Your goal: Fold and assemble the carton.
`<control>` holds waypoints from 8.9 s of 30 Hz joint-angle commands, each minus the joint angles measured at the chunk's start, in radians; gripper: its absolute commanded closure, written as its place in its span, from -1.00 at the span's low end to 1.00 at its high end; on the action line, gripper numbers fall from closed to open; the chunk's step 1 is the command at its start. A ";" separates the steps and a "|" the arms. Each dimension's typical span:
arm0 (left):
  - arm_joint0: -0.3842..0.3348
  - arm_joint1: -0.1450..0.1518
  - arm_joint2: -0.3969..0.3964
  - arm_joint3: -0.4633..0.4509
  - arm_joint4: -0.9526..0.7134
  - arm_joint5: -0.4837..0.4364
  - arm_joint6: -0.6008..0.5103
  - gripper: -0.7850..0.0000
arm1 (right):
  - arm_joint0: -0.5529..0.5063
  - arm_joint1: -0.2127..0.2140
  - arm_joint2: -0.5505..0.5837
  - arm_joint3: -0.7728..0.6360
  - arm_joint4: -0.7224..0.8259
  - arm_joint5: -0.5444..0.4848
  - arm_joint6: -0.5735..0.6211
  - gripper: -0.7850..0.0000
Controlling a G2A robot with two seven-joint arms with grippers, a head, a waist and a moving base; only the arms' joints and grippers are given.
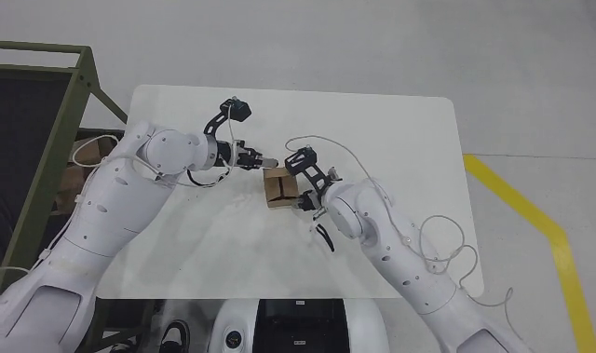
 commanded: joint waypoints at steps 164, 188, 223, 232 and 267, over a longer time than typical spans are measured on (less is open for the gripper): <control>-0.068 -0.085 0.115 0.095 0.121 -0.090 -0.108 -0.70 | -0.312 0.005 0.045 -0.172 -0.542 -0.085 -0.576 -1.00; -0.073 -0.092 0.118 0.104 0.122 -0.092 -0.112 -0.73 | -0.249 -0.022 -0.007 -0.092 -0.555 -0.122 -0.544 -1.00; 0.048 -0.038 -0.079 0.039 0.119 -0.122 -0.109 -0.89 | -0.362 0.008 0.194 -0.145 -0.426 -0.215 -0.686 -1.00; 0.068 -0.028 -0.088 0.070 0.144 -0.137 -0.135 -0.88 | -0.289 -0.002 0.200 -0.058 -0.351 -0.181 -0.624 -1.00; 0.034 -0.038 -0.030 0.079 0.191 -0.100 -0.126 -0.86 | -0.244 -0.001 0.154 -0.010 -0.389 -0.247 -0.614 -1.00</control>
